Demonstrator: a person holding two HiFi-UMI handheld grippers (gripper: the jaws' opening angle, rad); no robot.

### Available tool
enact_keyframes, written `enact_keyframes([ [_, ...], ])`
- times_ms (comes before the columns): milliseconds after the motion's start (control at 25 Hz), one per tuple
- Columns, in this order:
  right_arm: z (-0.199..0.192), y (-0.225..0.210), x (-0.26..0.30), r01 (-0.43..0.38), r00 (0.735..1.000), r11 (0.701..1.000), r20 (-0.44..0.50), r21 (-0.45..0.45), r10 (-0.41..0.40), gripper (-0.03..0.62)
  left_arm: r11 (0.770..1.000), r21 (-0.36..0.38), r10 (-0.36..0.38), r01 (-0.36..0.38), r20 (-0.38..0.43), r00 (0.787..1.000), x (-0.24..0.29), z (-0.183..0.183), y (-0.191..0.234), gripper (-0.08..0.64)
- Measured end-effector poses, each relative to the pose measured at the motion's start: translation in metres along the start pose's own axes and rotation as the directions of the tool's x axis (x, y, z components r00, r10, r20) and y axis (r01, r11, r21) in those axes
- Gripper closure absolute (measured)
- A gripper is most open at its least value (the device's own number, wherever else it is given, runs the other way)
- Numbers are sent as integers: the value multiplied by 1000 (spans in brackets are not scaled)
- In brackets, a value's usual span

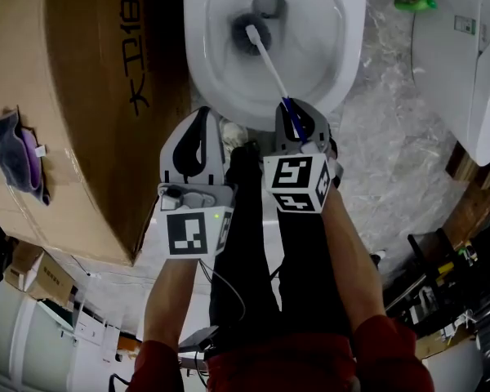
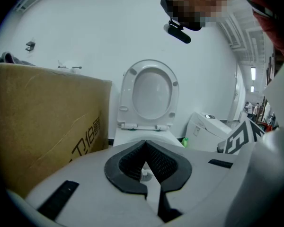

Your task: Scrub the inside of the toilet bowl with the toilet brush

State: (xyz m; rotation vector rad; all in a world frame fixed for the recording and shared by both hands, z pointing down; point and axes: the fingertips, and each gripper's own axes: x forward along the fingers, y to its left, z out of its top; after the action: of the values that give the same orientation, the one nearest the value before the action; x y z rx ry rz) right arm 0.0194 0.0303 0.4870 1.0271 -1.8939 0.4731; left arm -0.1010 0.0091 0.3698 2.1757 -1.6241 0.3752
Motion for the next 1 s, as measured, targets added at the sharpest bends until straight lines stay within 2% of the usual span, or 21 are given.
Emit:
enact_keyframes([
  [240, -33, 7, -21, -20, 999, 1000, -45, -3, 20, 531, 1000, 23, -19, 19, -2, 1000, 2, -1, -8, 549],
  [400, -51, -3, -35, -7, 997, 1000, -80, 15, 8, 531, 1000, -22, -13, 13, -16, 1000, 5, -3, -14, 549],
  [480, -56, -12, -40, 15, 996, 1000, -93, 18, -13, 531, 1000, -23, -17, 16, -15, 1000, 6, -3, -17, 549],
  [600, -60, -27, -44, 60, 993, 998, -104, 7, -59, 531, 1000, 1, -30, 30, -18, 999, 7, -5, -21, 549],
  [800, -58, -48, -37, 111, 989, 994, -99, -4, -111, 531, 999, -27, -23, 23, -17, 1000, 8, -3, -22, 549],
  [1000, -41, -67, -15, 147, 986, 989, -77, -5, -147, 531, 1000, -24, -14, 14, -21, 1000, 6, -5, -16, 549],
])
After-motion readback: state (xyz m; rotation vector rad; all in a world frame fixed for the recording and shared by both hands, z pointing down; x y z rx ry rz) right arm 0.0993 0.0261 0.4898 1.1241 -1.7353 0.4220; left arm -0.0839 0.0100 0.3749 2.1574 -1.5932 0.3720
